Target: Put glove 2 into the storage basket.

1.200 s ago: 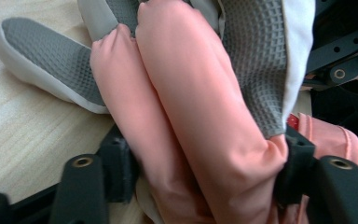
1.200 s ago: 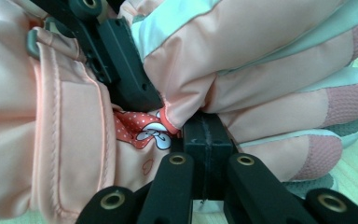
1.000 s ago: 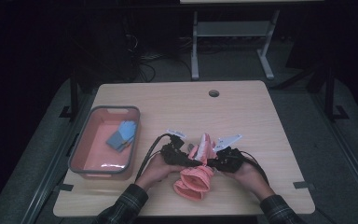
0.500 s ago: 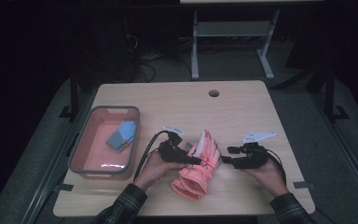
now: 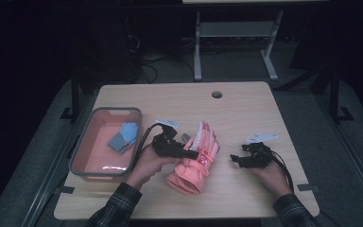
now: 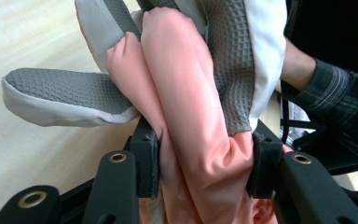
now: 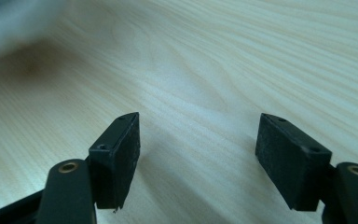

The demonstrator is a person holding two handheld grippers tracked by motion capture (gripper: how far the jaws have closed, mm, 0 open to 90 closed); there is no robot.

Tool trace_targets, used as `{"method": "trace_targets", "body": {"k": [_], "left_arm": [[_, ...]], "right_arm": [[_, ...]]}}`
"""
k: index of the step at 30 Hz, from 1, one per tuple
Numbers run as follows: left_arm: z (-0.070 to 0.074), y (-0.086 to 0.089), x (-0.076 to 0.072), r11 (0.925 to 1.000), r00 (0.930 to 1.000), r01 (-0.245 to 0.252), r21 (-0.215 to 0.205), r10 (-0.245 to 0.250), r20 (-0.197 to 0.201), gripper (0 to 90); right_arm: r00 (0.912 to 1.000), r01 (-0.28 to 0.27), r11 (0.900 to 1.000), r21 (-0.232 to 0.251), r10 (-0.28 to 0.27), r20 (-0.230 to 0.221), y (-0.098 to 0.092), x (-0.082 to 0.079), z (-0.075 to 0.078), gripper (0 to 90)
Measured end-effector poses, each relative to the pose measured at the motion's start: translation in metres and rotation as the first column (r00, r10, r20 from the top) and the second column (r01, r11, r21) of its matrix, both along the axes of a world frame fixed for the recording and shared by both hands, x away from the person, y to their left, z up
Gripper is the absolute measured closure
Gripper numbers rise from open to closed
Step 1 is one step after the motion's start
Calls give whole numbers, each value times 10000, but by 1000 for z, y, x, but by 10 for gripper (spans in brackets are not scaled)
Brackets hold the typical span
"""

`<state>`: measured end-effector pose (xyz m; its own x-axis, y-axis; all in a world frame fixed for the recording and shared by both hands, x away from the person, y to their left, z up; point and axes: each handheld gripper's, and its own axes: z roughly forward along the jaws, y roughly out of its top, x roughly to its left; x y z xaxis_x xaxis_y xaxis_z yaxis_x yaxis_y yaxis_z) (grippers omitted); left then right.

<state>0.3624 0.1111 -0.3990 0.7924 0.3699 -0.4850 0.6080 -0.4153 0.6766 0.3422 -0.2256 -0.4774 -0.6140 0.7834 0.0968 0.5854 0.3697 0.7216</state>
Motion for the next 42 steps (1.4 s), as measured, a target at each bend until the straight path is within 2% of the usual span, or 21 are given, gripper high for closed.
{"method": "trace_targets", "body": {"k": [4,10,23,29,36,42], "left_arm": [[14,8,1,9998,9997,-161,73,160,168,553],[29,23,2,9990,9985,-439,78,436,341,551],[56,68,9,9934,9916,-1144,130,1133,630,550],[68,99,12,9843,9821,-1764,-76,1765,662,549],[80,136,14,9720,9697,-2348,-34,2345,683,547],[87,168,15,9544,9514,-2986,-34,2980,784,546]], "right_arm": [[9988,-59,9993,-375,77,478,3,-2,-4,239],[9992,95,9990,-430,-77,401,4,-1,-4,170],[9992,156,9989,-443,-140,370,4,-1,-5,153],[9992,152,9989,-445,-136,368,4,-1,-5,153],[9992,151,9989,-442,-134,371,4,-1,-5,153],[9992,166,9989,-440,-150,368,4,-1,-5,153]]}}
